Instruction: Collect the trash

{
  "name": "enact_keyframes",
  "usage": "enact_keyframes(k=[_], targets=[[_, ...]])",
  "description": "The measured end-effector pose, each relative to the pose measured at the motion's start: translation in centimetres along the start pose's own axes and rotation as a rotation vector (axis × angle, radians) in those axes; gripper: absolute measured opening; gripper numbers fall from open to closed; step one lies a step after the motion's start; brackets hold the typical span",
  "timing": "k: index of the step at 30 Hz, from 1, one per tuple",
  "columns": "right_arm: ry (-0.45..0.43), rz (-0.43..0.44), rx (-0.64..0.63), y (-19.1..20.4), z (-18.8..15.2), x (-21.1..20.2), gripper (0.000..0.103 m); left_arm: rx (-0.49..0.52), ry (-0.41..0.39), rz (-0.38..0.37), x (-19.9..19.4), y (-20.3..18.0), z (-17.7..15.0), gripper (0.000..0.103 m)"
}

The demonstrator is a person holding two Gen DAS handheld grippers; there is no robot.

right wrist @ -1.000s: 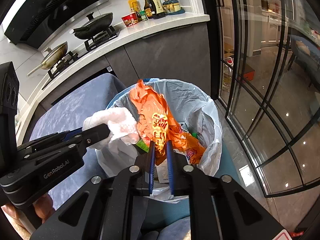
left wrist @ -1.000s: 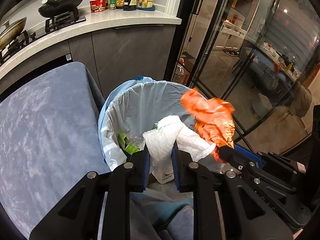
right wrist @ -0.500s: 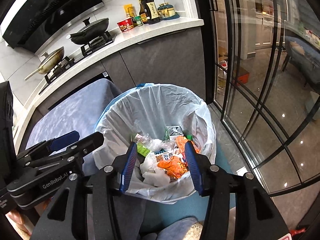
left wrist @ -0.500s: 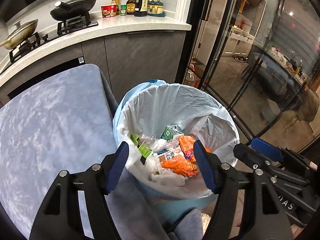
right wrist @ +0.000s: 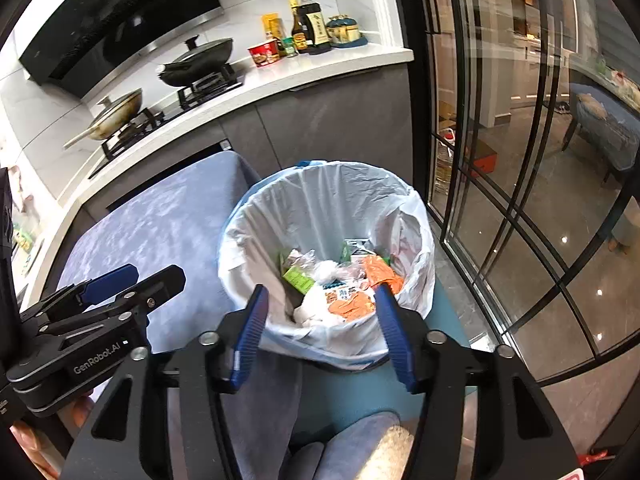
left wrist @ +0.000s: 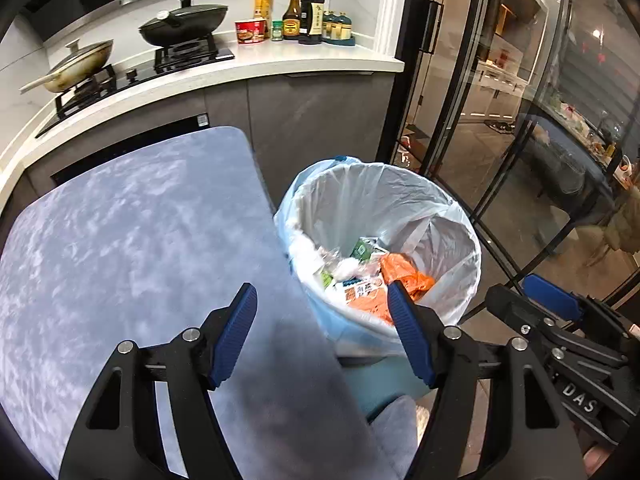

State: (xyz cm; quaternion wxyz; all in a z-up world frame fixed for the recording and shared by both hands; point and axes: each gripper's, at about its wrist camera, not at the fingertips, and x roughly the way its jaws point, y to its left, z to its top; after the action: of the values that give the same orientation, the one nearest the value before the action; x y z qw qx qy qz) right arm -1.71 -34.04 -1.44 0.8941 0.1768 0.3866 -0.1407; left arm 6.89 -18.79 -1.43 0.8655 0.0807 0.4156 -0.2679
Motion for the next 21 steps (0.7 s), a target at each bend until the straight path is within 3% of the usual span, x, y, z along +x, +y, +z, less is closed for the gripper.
enact_keyframes(k=[7, 21], targets=[[0.005, -0.007, -0.032, 1.8, -1.6, -2.2, 0.062, -0.017, 0.004, 0.048, -2.5, 1.1, -2.0, 0.065], [0.045, 0.002, -0.045, 3.5, -5.3, -4.5, 0.074, -0.046, 0.025, 0.108, -5.9, 2.6, -6.5, 0.078]])
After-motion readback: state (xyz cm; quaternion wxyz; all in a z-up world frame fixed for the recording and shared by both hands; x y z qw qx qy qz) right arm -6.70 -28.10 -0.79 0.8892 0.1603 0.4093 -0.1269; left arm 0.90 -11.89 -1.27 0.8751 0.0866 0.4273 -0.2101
